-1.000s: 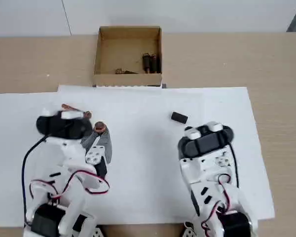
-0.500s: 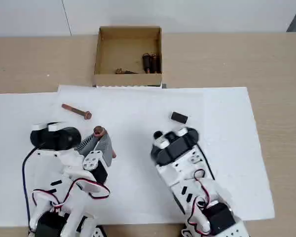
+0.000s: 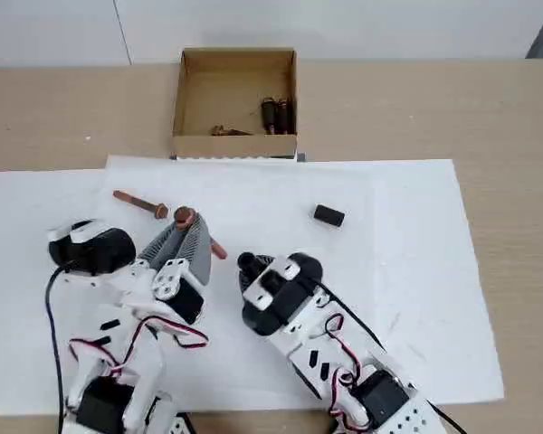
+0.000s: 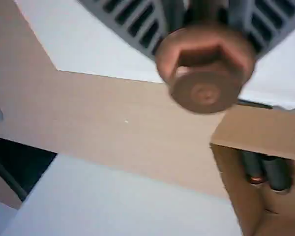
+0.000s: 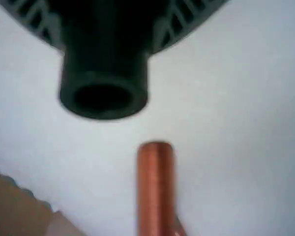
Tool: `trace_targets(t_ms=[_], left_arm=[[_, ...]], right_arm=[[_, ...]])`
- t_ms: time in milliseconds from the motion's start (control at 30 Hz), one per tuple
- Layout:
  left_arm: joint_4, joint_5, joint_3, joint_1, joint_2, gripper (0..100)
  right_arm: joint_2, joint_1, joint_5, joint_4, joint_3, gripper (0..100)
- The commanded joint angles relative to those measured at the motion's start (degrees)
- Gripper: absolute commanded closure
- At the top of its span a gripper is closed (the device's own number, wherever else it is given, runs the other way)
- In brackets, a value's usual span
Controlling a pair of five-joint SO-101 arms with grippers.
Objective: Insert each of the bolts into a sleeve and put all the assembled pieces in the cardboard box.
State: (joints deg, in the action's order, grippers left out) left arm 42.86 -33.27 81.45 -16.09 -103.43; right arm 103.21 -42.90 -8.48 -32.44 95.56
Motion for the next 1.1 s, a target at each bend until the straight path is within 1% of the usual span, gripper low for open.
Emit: trace_targets(t_ms=[0,133,267,467,633,900,1067], left_arm=[[-4.04,-0.35,0.31,-3.08,-0.79,99],[-4.13,-0.35,0.40,-6.15,-0.79,99],[-5.89,-0.18,0.31,-6.15,-0.79,99],[-6.86,-0.18,0.22,-6.15,-0.79,99],[-6.86,-0.09,0.22,-6.33,-0.70,99],[-6.77,-0.09,0.22,-6.59,-0.62,99],[-6.68,-0.09,0.40,-6.68,-0.53,99]], right_arm=[[0.66,-0.66,-1.23,1.19,0.88,99.5],[0.66,-0.75,-1.32,1.19,0.88,99.5],[-0.04,-0.48,-1.32,0.84,0.88,99.5],[0.48,-0.04,-1.05,-4.44,0.88,99.5],[0.57,3.56,-1.23,-3.91,0.88,99.5],[0.57,3.65,-1.32,-3.82,0.88,99.5],[0.57,3.65,-1.41,0.48,0.88,99.5]])
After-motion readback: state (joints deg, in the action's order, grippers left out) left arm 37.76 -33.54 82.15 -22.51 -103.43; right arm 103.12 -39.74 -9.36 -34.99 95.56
